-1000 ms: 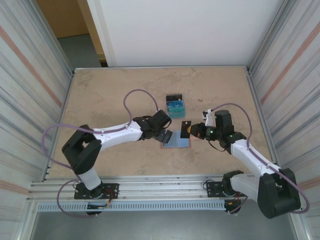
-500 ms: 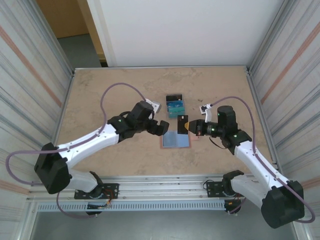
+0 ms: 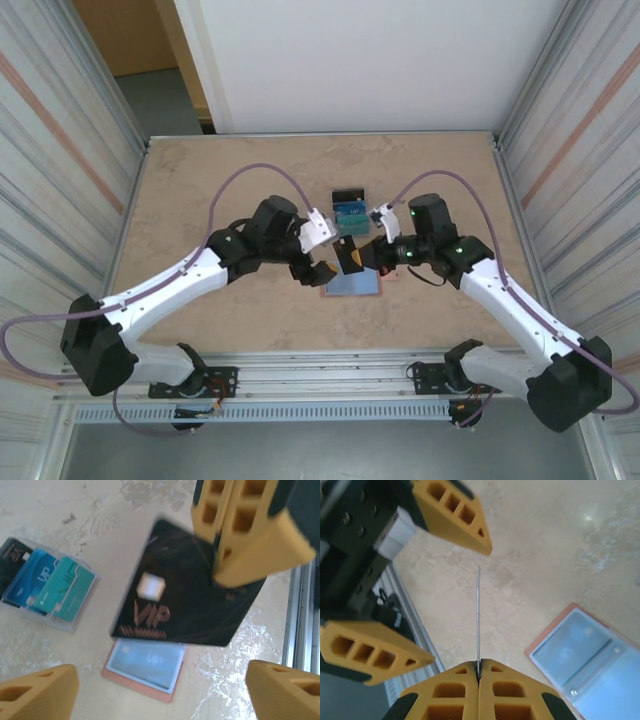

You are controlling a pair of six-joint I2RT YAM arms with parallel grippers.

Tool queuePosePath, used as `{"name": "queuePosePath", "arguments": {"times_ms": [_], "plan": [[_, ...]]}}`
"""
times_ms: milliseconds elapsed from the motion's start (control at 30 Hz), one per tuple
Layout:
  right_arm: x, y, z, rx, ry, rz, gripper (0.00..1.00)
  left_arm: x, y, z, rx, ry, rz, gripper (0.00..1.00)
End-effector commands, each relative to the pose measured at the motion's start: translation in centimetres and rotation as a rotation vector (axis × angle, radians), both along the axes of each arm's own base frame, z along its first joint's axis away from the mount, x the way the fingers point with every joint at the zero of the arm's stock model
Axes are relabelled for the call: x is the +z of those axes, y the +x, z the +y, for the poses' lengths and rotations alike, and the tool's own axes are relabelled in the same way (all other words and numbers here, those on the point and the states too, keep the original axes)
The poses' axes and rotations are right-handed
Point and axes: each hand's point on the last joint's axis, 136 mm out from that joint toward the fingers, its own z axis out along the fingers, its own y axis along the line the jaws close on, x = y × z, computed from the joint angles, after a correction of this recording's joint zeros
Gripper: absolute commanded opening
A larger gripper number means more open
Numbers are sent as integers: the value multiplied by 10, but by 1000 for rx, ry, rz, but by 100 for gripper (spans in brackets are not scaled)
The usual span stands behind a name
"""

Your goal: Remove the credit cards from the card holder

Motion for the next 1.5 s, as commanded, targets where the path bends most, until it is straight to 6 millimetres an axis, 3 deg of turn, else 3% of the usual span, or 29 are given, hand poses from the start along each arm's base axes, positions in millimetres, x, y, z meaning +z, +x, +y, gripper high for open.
{"name": "queuePosePath", "arguments": {"times_ms": [0,167,367,600,800,900,967,1067,1133,1300,1467], "plan": [[-4,-8,7,81,-101,-68,3,36,-4,3,-103,-91,-57,82],[-2,-19,21,182,-146,-101,1,38,-2,10,-147,-103,-16,73],[8,-23,27,240,-156,-134,1,35,-24,6,-281,-112,37,62],[16,-27,33,303,-146,-155,1,34,-27,0,-316,-136,83,35],[16,-24,37,324,-149,-156,1,32,-33,-5,-348,-152,110,1],[18,-20,37,314,-143,-168,2,31,-39,-4,-363,-166,121,0],[21,-11,34,272,-136,-173,11,30,-36,-4,-339,-173,111,0],[26,5,23,181,-86,-152,43,28,-25,0,-246,-177,94,0],[31,14,14,121,-30,-138,54,30,-15,3,-167,-195,81,0],[43,32,-6,-59,98,-168,62,44,6,16,54,-306,47,0],[59,26,-5,-91,265,-202,64,66,17,37,242,-506,59,0]]}}
